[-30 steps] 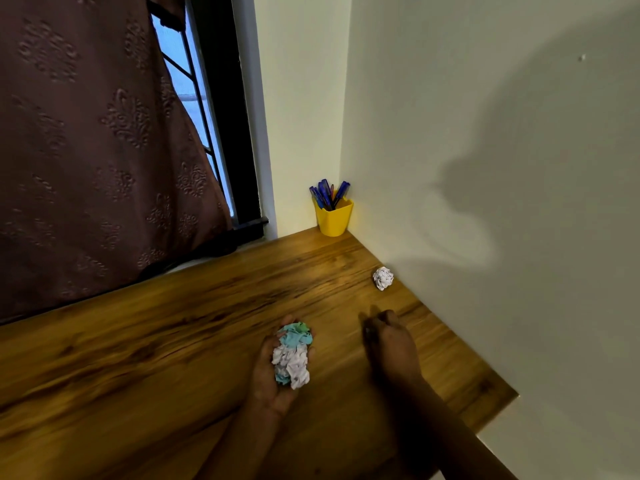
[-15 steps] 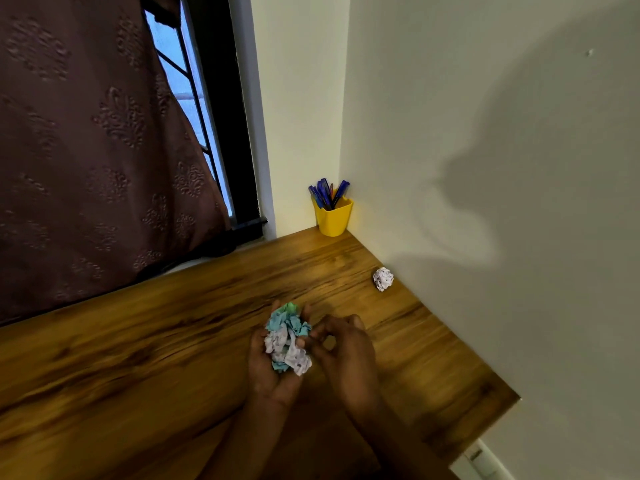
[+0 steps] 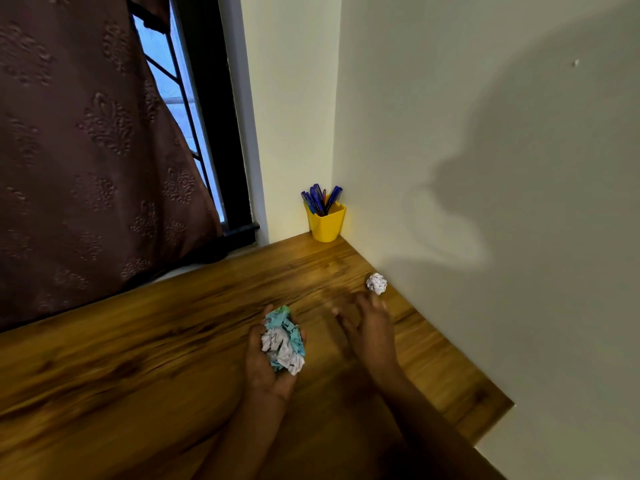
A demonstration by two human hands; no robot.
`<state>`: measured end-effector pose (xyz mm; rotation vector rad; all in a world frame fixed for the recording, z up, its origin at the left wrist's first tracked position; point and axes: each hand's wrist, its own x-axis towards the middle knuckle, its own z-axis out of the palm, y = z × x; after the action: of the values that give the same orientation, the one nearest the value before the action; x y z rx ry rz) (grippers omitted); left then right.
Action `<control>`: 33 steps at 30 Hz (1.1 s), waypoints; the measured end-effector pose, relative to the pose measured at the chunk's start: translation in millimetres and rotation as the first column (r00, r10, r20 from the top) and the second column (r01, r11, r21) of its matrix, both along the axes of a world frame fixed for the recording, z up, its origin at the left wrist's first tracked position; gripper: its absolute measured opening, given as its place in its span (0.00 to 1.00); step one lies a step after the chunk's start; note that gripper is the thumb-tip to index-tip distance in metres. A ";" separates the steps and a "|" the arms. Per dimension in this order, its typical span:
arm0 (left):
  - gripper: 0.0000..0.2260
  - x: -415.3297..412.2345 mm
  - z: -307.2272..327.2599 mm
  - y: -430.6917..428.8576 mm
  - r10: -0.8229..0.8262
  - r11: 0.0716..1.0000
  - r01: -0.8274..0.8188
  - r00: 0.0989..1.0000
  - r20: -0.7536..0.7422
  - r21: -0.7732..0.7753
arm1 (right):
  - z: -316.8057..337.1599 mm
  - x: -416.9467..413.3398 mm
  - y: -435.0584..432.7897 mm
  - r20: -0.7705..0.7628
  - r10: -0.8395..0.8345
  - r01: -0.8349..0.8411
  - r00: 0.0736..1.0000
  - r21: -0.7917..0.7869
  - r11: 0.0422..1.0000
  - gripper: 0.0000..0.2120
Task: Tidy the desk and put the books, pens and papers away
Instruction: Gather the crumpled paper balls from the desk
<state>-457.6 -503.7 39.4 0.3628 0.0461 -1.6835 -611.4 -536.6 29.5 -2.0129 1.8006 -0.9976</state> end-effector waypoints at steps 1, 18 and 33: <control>0.15 -0.6 -2.7 -0.5 0.065 0.997 -0.068 0.995 0.072 0.035 | -5.6 -10.8 -18.0 -0.067 -0.073 0.075 0.995 0.023 0.997 0.17; 0.17 -7.0 29.4 52.1 0.075 0.988 -0.104 0.969 0.236 0.113 | -11.9 -34.4 1.9 -0.500 0.117 0.005 0.858 0.235 0.972 0.14; 0.13 -46.2 49.8 224.9 -0.272 0.962 0.256 0.936 0.225 0.099 | 49.5 45.5 281.1 0.973 -0.183 0.207 0.142 0.151 0.967 0.10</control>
<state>-503.8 -278.9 89.2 0.6433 -0.1275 -1.8958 -565.9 -255.5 78.9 -0.5555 1.1652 -1.8013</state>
